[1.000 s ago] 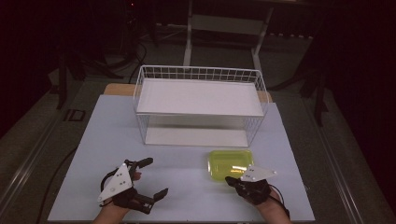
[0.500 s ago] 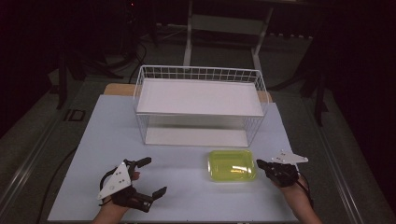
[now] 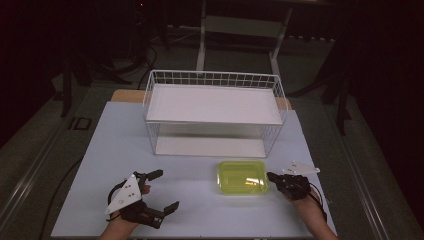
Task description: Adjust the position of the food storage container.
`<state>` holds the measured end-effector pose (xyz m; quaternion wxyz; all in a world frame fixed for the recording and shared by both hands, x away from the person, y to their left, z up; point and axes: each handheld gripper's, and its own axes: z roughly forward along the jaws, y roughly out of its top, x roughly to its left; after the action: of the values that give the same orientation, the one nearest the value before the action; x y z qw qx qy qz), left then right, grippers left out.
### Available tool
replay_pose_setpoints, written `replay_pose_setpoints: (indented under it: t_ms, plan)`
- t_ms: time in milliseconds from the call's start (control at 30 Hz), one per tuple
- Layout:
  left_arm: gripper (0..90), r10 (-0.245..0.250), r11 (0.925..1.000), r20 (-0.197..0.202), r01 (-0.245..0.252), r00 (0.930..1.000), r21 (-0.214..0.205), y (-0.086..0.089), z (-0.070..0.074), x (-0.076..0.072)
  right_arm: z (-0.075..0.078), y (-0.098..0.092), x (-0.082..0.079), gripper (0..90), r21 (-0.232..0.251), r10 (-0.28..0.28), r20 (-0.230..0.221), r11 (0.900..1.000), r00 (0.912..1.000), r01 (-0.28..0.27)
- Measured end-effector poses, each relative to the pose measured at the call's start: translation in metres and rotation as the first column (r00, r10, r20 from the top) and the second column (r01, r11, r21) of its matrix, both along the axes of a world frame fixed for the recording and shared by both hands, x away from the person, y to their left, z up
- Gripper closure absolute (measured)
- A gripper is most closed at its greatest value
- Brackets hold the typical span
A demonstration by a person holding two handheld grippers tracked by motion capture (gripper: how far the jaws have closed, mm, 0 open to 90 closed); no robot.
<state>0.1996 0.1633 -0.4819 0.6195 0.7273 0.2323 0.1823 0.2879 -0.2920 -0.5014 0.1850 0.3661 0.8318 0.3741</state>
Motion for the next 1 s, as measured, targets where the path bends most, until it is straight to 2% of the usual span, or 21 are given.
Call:
replay_pose_setpoints:
  t_ms: [200,400,600,1000]
  plan:
    - [0.0,0.001,1.0,-0.003,-0.001,1.0,0.0,-0.001,-0.001,-0.001,-0.002,0.016,0.0,90.0,0.011,0.042,0.002,0.9991,0.9991,-0.042]
    - [0.0,-0.002,1.0,-0.007,0.002,1.0,0.002,-0.001,-0.001,-0.001,-0.001,0.029,0.001,90.0,0.016,0.061,-0.005,0.9981,0.9982,-0.06]
    - [0.0,-0.001,1.0,-0.006,0.001,1.0,0.007,-0.002,-0.001,-0.002,0.002,0.048,0.001,90.0,0.014,0.105,0.001,0.9944,0.9945,-0.105]
    - [0.0,-0.011,0.9999,-0.01,0.011,0.9999,0.011,-0.003,-0.002,-0.004,0.0,0.074,0.006,90.0,0.012,0.15,0.003,0.9886,0.9887,-0.15]
